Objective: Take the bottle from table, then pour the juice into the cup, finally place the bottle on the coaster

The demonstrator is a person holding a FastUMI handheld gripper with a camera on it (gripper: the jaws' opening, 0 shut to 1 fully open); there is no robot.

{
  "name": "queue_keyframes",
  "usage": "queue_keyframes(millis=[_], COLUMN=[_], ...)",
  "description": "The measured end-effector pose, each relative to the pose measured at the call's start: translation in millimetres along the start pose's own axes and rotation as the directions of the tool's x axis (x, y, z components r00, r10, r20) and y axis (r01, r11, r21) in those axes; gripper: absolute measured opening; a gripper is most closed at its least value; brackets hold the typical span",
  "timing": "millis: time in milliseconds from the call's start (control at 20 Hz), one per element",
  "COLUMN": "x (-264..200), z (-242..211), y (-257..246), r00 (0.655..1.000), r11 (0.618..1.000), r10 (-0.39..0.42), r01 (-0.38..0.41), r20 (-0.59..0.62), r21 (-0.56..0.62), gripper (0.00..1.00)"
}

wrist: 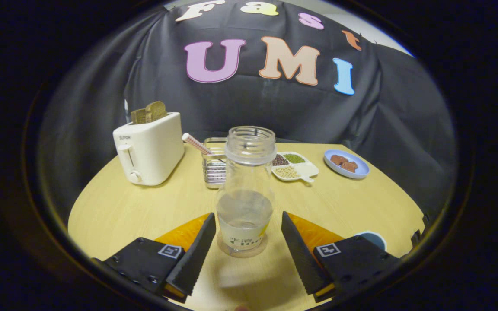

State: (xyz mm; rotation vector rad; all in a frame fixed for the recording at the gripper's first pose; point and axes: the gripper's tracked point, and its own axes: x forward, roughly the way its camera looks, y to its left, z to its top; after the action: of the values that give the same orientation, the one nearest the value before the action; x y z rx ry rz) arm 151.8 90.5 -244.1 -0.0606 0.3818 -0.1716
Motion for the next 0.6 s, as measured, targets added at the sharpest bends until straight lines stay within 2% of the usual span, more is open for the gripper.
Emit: queue_keyframes(millis=[200,300,450,600], x=[-33,-52,-83,-113], z=[9,19,48,85], y=[-7,-5,0,-2], r00=[0.999,0.996,0.983,0.967], r11=[0.999,0.996,0.987,0.981], r10=[0.041,0.086,0.157,0.195], r01=[-0.041,-0.087,-0.156,-0.190], r20=[0.017,0.038,0.094,0.164], r21=[0.010,0.002,-0.025,-0.046], gripper=[0.96,0.96,0.96,0.96])
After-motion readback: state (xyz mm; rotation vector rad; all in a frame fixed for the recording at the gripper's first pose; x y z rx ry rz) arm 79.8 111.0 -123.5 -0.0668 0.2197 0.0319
